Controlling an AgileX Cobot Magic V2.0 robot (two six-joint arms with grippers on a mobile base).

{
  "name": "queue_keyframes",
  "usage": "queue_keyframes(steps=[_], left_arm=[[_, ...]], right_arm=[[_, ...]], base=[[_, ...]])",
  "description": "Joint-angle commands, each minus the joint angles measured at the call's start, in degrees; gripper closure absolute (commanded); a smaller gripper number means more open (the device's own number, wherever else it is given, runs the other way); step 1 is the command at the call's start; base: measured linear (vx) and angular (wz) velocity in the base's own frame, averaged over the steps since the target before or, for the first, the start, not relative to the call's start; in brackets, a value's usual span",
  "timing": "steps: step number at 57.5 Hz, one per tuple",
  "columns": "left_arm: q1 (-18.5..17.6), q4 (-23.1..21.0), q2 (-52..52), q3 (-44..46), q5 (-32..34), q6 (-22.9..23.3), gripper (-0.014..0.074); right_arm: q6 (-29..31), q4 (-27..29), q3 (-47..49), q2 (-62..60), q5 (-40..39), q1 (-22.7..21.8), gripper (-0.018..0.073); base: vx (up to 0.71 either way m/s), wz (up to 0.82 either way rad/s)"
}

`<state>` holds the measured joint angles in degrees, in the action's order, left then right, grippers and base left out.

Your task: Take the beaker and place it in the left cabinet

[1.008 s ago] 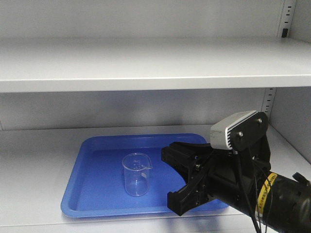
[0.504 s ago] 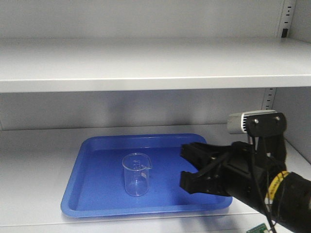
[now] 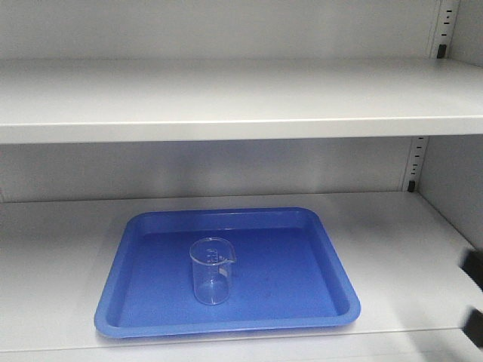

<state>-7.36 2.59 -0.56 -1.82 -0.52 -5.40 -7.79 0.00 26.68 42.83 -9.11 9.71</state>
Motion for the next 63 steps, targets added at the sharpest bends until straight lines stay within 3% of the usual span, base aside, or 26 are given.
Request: queue_keyframes(steps=[1,14,27,31,34,39,63], left_arm=[[-0.03,-0.18,-1.01,-0.90,4.82,0.15,0.0595],[-0.03,-0.18,-1.01,-0.90,4.82,0.15,0.0595],[-0.03,-0.18,-1.01,-0.90,4.82,0.15,0.0595],[-0.03,-0.18,-1.01,-0.90,4.83,0.15,0.0595],[-0.03,-0.18,-1.01,-0.90,4.83,0.15,0.0595],[-0.03,-0.18,-1.15,-0.90,4.81,0.15,0.0595],[-0.03,-0.18,-0.99,-0.90,4.81,0.15,0.0595]], right_arm=[[1.42,3.04,-3.73,-5.81,-4.69,-3.61,0.0565],[7.26,3.07,-16.04,-19.50,-0.91,-7.46,0.0565],[7.24,0.00,-29.33,-35.72,1.68,-7.38,0.0565],[6.97,-1.10,-28.35,-41.72,11.84,-7.30,0.0565],[7.07,-2.45,-28.73,-44.90,14.17,-7.30,0.0565],[7.01,-4.22,-28.76,-43.50,14.03,-7.36,0.0565],[6.07,-2.88,-28.76,-43.38,13.90,-7.30,0.0563]], base=[[0.00,0.00],[0.00,0.00],[0.00,0.00],[0.00,0.00],[0.00,0.00],[0.00,0.00],[0.00,0.00]])
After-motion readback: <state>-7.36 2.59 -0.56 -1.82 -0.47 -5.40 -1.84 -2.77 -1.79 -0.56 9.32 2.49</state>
